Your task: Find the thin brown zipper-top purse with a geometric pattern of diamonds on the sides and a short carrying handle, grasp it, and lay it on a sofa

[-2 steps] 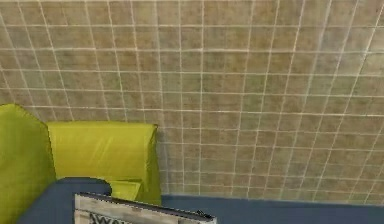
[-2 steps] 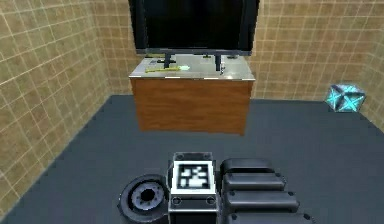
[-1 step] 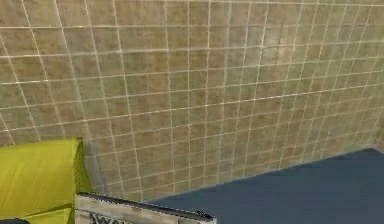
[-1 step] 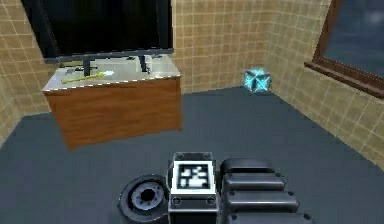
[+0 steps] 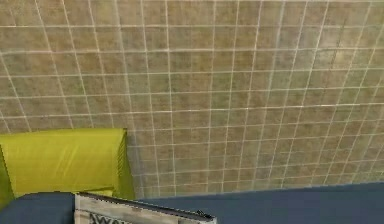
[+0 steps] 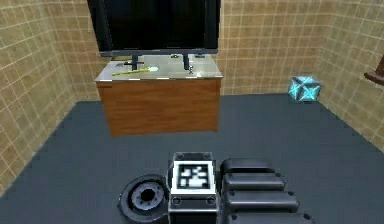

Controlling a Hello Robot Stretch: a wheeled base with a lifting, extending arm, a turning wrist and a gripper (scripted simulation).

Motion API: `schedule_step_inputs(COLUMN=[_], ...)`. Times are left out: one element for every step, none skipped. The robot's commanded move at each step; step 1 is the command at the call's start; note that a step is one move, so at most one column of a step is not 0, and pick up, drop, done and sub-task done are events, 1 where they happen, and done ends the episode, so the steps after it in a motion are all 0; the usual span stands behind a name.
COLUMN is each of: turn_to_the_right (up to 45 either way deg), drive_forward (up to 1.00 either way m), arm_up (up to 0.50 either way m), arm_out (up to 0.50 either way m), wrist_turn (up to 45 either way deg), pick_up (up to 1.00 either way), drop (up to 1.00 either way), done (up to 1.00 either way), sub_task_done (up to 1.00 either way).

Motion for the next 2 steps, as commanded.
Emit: schedule_step_inputs(turn_to_the_right=[-9.0,21.0], drive_forward=[0.0,0.0], arm_up=[0.0,0.0], arm_out=[0.0,0.0], wrist_turn=[0.0,0.0], pick_up=[0.0,0.0], drop=[0.0,0.0], done=[0.0,0.0], sub_task_done=[0.0,0.0])
